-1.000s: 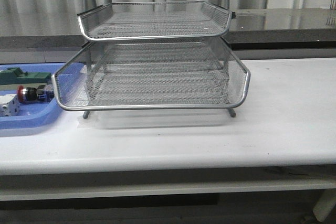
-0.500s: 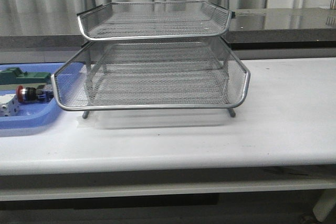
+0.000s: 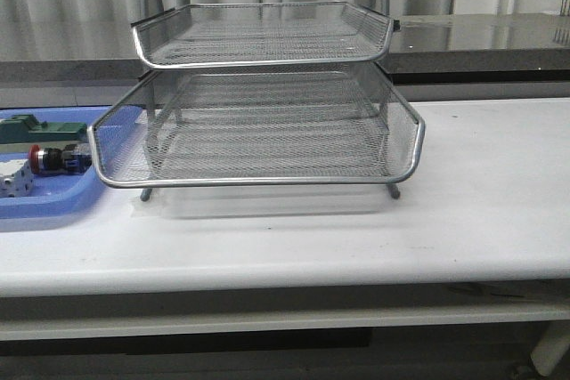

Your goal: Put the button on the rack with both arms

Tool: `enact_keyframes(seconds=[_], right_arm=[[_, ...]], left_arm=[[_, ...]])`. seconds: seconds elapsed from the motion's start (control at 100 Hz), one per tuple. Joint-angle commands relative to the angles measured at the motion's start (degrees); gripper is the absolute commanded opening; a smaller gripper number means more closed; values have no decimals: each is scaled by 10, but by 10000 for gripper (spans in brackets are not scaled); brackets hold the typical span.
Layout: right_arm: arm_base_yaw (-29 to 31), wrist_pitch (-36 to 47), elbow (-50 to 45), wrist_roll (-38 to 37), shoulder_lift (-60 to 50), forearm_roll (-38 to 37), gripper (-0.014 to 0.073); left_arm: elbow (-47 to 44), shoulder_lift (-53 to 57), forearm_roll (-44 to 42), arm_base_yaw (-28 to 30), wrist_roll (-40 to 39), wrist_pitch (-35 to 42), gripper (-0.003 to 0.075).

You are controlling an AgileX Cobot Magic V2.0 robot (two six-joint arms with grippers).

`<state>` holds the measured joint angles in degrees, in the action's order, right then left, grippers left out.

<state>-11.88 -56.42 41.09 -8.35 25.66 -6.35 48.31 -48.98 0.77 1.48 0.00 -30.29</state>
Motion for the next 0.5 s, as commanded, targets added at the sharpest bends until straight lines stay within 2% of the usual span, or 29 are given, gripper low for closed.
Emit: enact_keyframes(seconds=[0.0, 0.27, 0.49], right_arm=[[2, 34, 19, 1, 3, -11, -71], [2, 34, 19, 1, 3, -11, -71], [2, 34, 19, 1, 3, -11, -71]], left_arm=[[80, -74, 4, 2, 4, -17, -21], [237, -255, 5, 2, 98, -110, -20], [309, -344, 39, 2, 217, -169, -20]])
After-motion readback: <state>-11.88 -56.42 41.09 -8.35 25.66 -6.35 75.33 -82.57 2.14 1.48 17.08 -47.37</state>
